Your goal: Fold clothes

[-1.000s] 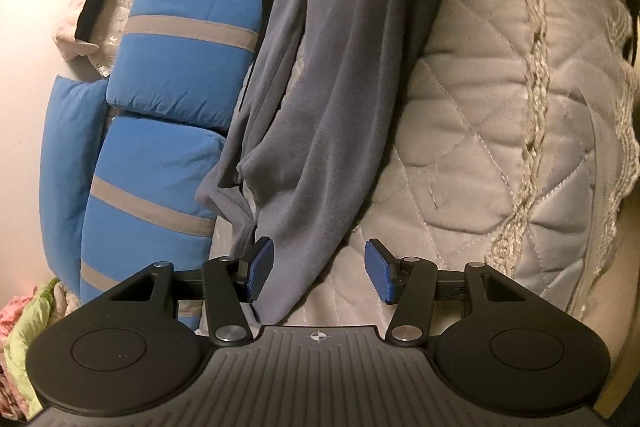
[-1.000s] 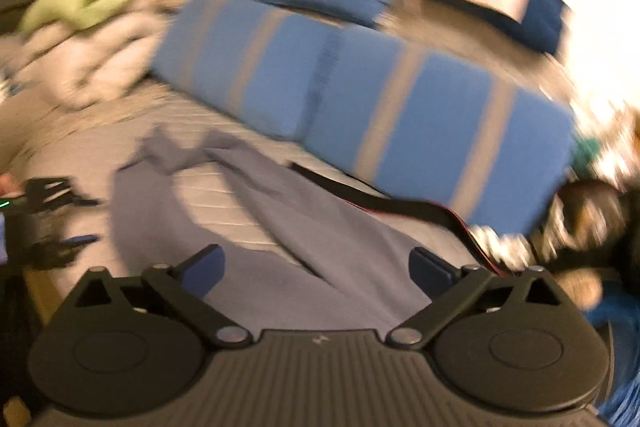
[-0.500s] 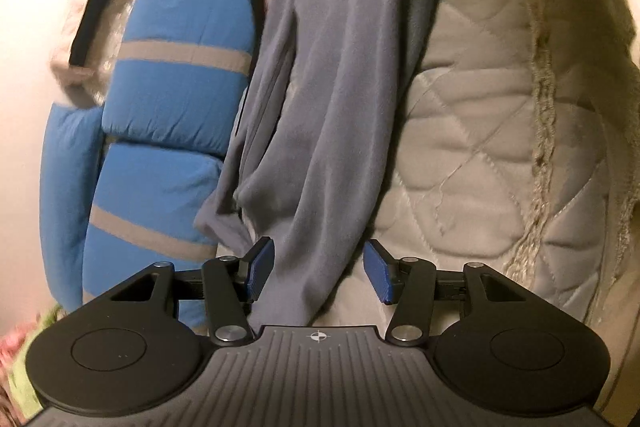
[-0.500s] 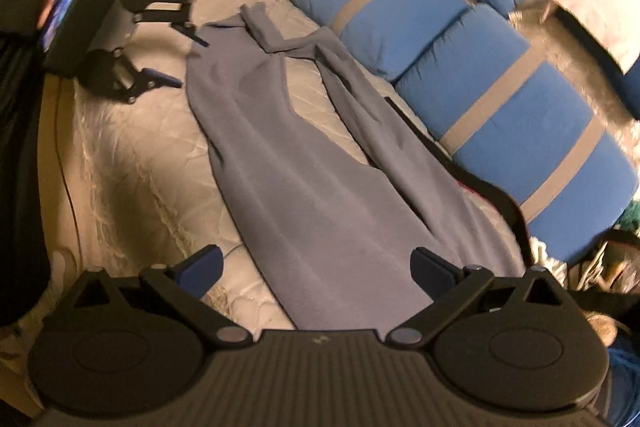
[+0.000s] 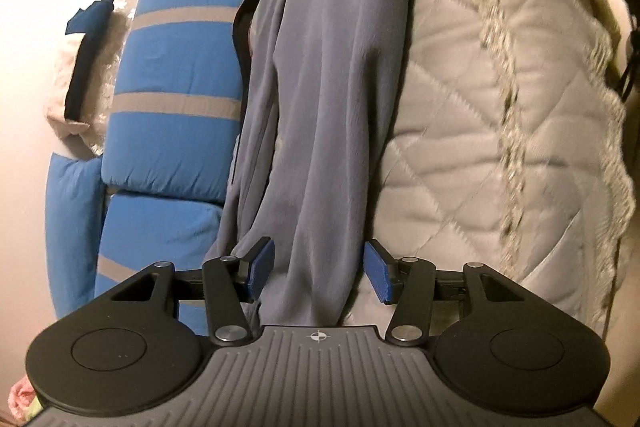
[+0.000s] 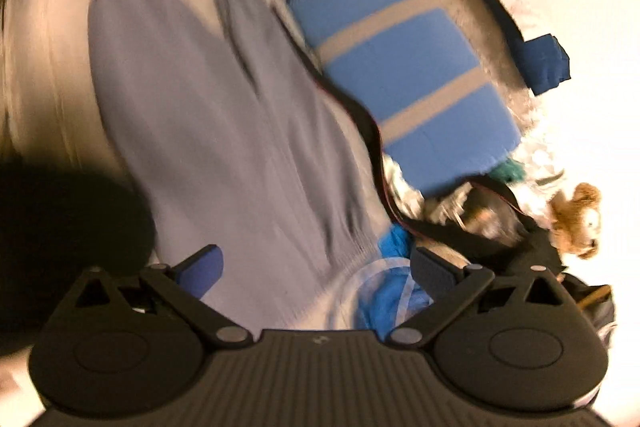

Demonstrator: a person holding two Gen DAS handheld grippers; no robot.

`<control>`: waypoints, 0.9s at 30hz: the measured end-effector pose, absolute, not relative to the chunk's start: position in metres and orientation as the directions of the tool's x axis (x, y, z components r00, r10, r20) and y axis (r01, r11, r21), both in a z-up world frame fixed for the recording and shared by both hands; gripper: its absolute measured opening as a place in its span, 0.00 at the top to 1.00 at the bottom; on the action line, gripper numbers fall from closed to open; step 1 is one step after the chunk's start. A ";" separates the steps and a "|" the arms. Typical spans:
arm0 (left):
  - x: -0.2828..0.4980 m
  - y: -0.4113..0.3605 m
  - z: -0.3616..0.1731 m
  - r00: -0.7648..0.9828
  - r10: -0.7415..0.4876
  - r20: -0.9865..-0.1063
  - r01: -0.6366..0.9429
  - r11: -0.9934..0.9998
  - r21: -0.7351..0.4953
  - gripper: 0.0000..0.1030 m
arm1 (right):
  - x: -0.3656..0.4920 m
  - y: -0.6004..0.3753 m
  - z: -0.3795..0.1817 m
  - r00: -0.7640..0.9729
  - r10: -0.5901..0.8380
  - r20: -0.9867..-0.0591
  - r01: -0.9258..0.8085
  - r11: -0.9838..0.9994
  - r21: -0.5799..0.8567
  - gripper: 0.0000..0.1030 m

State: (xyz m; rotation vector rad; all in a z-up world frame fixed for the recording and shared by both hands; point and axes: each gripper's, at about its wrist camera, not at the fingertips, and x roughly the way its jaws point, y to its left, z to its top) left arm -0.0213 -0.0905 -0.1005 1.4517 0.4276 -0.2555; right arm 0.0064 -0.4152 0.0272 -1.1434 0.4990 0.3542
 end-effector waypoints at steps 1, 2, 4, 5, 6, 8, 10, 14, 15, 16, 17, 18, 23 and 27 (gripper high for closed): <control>-0.022 -0.093 -0.101 0.898 0.081 -0.433 0.423 0.110 0.899 0.54 | 0.007 -0.423 0.016 0.837 -0.011 -0.547 -0.511 0.343 -0.788 0.00; -0.021 -0.094 -0.101 0.897 0.076 -0.435 0.426 0.111 0.898 0.54 | 0.007 -0.429 0.003 0.837 -0.036 -0.546 -0.510 0.306 -0.804 0.00; -0.020 -0.097 -0.102 0.893 0.070 -0.444 0.435 0.117 0.893 0.58 | 0.004 -0.440 -0.026 0.834 -0.079 -0.546 -0.518 0.231 -0.824 0.00; -0.019 -0.098 -0.101 0.890 0.067 -0.451 0.442 0.122 0.889 0.61 | 0.003 -0.442 -0.040 0.834 -0.085 -0.545 -0.523 0.194 -0.830 0.01; -0.018 -0.099 -0.101 0.887 0.065 -0.458 0.448 0.127 0.885 0.62 | 0.001 -0.444 -0.052 0.839 -0.085 -0.538 -0.522 0.158 -0.838 0.01; -0.016 -0.100 -0.100 0.880 0.061 -0.471 0.460 0.137 0.877 0.69 | -0.002 -0.446 -0.074 0.852 -0.083 -0.517 -0.509 0.096 -0.855 0.02; -0.015 -0.101 -0.099 0.876 0.056 -0.478 0.466 0.147 0.872 0.70 | -0.004 -0.446 -0.090 0.874 -0.069 -0.480 -0.478 0.052 -0.877 0.05; -0.014 -0.103 -0.096 0.869 0.046 -0.493 0.480 0.173 0.860 0.76 | -0.005 -0.446 -0.109 0.922 -0.030 -0.385 -0.385 -0.004 -0.923 0.16; -0.014 -0.103 -0.095 0.864 0.041 -0.502 0.487 0.185 0.853 0.79 | -0.005 -0.445 -0.113 0.928 -0.021 -0.371 -0.372 -0.018 -0.928 0.20; -0.013 -0.102 -0.092 0.857 0.039 -0.514 0.497 0.204 0.844 0.86 | -0.004 -0.445 -0.116 0.929 -0.012 -0.371 -0.371 -0.032 -0.928 0.28; -0.012 -0.101 -0.090 0.849 0.036 -0.526 0.506 0.227 0.832 0.93 | -0.005 -0.446 -0.119 0.922 -0.005 -0.388 -0.388 -0.046 -0.920 0.39; -0.010 -0.099 -0.086 0.842 0.035 -0.538 0.514 0.247 0.821 0.95 | -0.006 -0.447 -0.121 0.909 -0.004 -0.416 -0.416 -0.058 -0.908 0.47; 0.001 -0.088 -0.065 0.824 0.036 -0.565 0.530 0.305 0.792 0.97 | -0.002 -0.455 -0.099 0.896 0.014 -0.445 -0.445 0.030 -0.895 0.96; 0.012 -0.082 -0.049 0.788 0.031 -0.615 0.573 0.332 0.750 0.97 | 0.004 -0.462 -0.067 0.895 0.019 -0.447 -0.446 0.085 -0.891 0.96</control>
